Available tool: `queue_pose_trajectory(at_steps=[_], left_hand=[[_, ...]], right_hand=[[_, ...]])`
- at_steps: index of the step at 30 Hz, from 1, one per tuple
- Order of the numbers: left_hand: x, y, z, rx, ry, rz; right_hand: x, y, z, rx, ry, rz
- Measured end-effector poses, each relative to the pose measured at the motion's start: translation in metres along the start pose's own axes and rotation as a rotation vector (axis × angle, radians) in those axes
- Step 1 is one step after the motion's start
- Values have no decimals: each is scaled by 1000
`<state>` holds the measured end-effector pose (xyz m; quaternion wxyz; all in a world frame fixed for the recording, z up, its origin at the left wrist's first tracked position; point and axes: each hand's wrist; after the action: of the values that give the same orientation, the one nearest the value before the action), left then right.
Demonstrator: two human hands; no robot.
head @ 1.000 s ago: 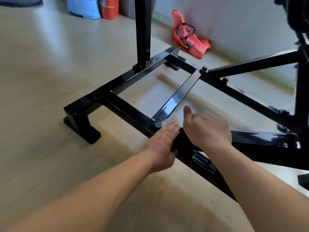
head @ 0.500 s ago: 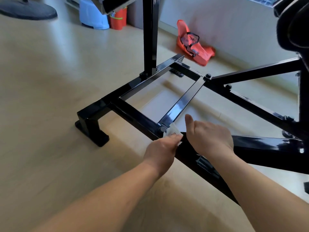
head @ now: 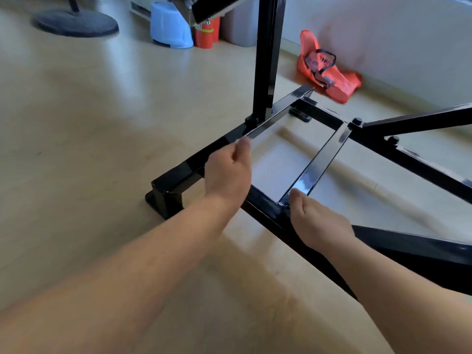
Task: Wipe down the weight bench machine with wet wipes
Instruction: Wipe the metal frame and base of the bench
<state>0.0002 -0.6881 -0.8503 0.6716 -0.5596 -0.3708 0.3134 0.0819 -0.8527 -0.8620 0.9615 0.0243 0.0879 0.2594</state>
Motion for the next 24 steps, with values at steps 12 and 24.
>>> queue_pose_trajectory(at_steps=[12,24], left_hand=[[-5,98,-18,348,559,-557],[-9,125,-18,873,783,-763]], right_hand=[[27,0,-36,-206,-23,-153],[26,1,-39,-287,-26,-121]])
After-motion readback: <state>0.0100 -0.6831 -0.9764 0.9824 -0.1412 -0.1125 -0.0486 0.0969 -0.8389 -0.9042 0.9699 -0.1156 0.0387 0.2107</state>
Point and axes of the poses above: each hand's wrist, its own x-axis towards the middle knuckle, its own z-axis out of the back of the hand, y = z × x, and after that the axes turned 4 degrees about -y, right-handed
